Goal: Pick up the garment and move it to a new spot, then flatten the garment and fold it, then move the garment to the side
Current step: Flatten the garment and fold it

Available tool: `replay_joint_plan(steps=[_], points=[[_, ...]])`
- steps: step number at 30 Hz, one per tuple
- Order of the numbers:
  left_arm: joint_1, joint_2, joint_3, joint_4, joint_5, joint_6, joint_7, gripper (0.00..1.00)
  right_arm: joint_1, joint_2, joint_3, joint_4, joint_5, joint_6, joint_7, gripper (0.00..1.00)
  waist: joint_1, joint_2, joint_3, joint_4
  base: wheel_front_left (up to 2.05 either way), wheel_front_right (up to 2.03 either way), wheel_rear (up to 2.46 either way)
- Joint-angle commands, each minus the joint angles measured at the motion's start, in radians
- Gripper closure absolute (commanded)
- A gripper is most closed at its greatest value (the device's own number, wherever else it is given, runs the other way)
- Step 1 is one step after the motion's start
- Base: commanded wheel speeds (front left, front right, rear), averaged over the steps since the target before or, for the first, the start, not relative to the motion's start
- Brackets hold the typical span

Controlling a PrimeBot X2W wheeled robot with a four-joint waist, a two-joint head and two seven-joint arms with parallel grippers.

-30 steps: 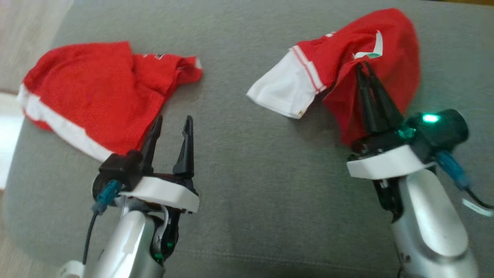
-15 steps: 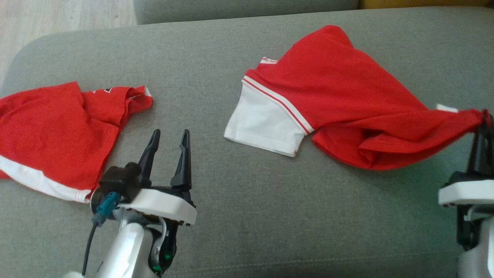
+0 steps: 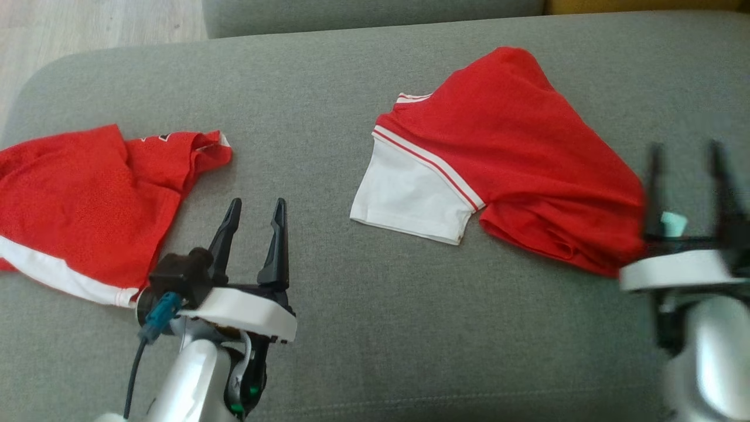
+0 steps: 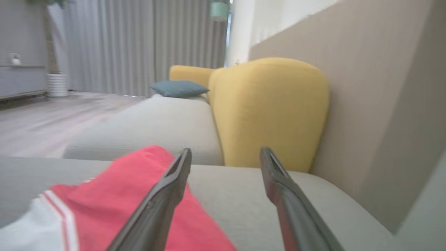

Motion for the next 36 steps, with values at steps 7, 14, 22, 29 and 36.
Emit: replay_joint_plan(steps=[7, 14, 22, 29, 36], points=[[-0.013, 0.008, 0.025, -0.039, 0.007, -0.004, -0.005, 0.0, 0.092, -0.005, 0.286, -0.15, 0.034, 0.004, -0.011, 0.0, 0.0, -0.0001, -0.011, 0.006, 0.0, 0.0, 0.0], [-0.006, 0.008, 0.018, -0.048, 0.008, -0.004, -0.005, 0.0, 0.125, -0.005, 0.353, -0.149, 0.041, 0.004, -0.011, 0.0, 0.0, -0.0001, -0.022, 0.038, 0.0, 0.0, 0.0], [-0.014, 0.008, -0.007, -0.051, 0.0, -0.003, -0.005, 0.0, 0.068, -0.005, 0.48, -0.049, 0.005, 0.004, -0.011, 0.0, 0.0, -0.0001, 0.02, 0.128, 0.0, 0.0, 0.0], [-0.03, 0.008, -0.036, -0.056, -0.022, -0.003, -0.005, 0.0, -0.053, -0.005, 0.547, 0.175, -0.038, 0.004, 0.005, 0.0, 0.0, -0.0001, 0.07, 0.22, 0.0, 0.0, 0.0], [-0.044, 0.008, -0.058, -0.056, -0.043, 0.008, -0.005, 0.0, -0.147, -0.005, 0.534, 0.335, -0.056, 0.004, 0.061, 0.0, 0.0, -0.0001, 0.112, 0.286, 0.0, 0.0, 0.0]])
